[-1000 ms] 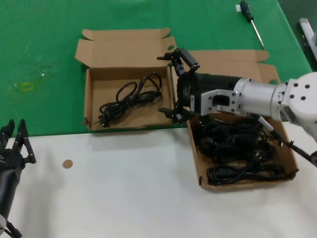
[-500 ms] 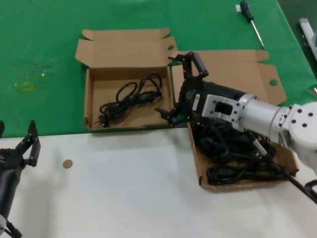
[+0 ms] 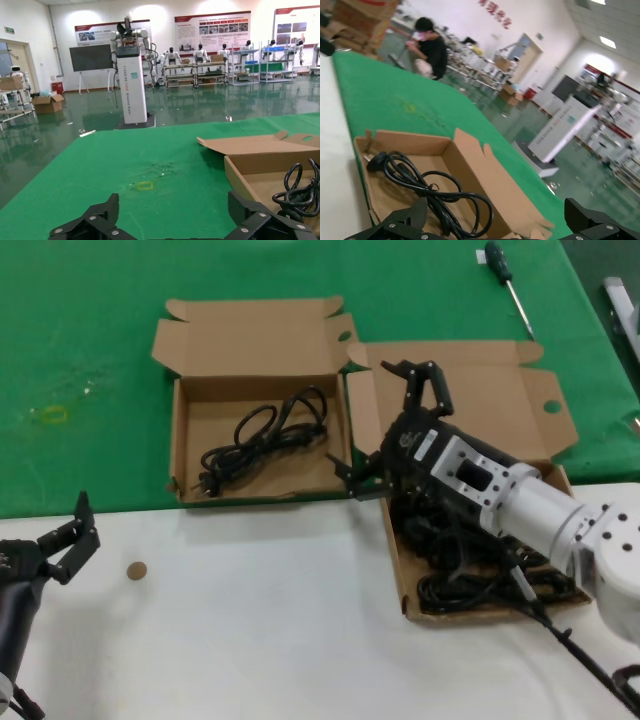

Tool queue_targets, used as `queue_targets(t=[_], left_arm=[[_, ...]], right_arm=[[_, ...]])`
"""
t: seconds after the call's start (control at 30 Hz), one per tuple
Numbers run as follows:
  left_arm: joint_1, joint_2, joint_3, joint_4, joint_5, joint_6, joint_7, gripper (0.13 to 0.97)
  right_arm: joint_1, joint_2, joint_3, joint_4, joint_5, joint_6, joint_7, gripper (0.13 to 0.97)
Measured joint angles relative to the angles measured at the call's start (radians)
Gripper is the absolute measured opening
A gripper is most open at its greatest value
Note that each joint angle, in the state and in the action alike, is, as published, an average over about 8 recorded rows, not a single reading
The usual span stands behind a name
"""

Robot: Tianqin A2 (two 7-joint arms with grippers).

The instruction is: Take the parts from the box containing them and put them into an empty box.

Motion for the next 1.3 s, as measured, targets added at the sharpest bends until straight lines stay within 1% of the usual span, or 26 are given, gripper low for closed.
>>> queue_targets(t=[0.03,0.3,0.43,0.7,1.0,1.3], left_arm=[[0.000,0.000,0.000,0.000,0.000,0.000,0.000,0.654],[0.000,0.000,0.000,0.000,0.000,0.000,0.000,0.830],[0.000,0.000,0.000,0.000,0.000,0.000,0.000,0.830],[0.000,0.000,0.000,0.000,0.000,0.000,0.000,0.934],[0.000,0.000,0.000,0.000,0.000,0.000,0.000,0.966],[0.000,0.000,0.000,0.000,0.000,0.000,0.000,0.966]], right_arm=[[-0.011,-0.002,0.006,0.006,0.004,0.010,0.009,0.966],[-0.101,-0.016,0.052,0.058,0.035,0.093,0.081,0.966],[-0.146,-0.023,0.074,0.084,0.051,0.134,0.116,0.966],[-0.236,-0.037,0.121,0.136,0.083,0.216,0.187,0.966],[-0.337,-0.052,0.172,0.194,0.118,0.308,0.267,0.966],[-0.424,-0.066,0.217,0.244,0.148,0.388,0.336,0.966]])
